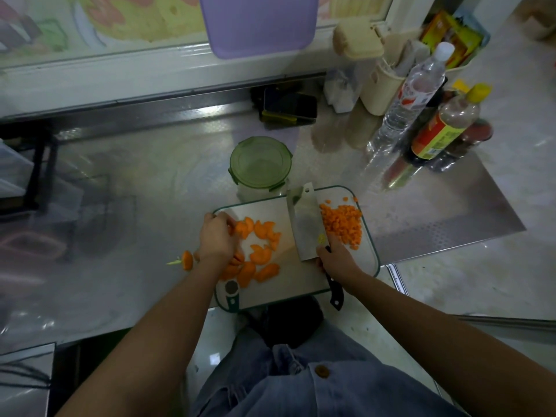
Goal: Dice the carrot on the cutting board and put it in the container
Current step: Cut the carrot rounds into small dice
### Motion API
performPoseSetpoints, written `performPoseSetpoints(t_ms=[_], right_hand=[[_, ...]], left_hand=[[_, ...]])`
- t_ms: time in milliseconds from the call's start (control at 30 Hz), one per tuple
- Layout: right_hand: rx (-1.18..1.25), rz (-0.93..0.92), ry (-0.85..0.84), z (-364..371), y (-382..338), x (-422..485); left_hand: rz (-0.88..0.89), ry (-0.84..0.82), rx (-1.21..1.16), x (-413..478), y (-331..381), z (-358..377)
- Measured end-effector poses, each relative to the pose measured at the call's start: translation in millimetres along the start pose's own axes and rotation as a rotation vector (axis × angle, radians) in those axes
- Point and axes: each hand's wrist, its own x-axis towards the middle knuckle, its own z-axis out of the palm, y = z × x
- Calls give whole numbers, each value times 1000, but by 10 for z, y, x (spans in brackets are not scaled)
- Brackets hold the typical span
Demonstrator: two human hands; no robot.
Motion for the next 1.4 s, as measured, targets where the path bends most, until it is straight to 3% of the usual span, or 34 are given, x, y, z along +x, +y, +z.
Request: performPoseSetpoints(t_ms=[200,600,867,1067,1167,1400], right_hand=[[19,-17,-22,-21,2,-18],[100,-67,-51,-113,22,-71],[132,-34,-50,-145,40,-101],[116,-32,-40,-148,15,-88],[94,-32,-35,-127,8,-69],[14,-31,-32,-113,0,-46]], left_hand=[[-32,0,-68,-30,110,40],[-103,-175,-653,-325,556,229],[49,-44,-163,-299,249,272],[-56,62,-320,-105,287,225],[-125,44,-228,-44,286,238],[23,50,-39,42,283,257]])
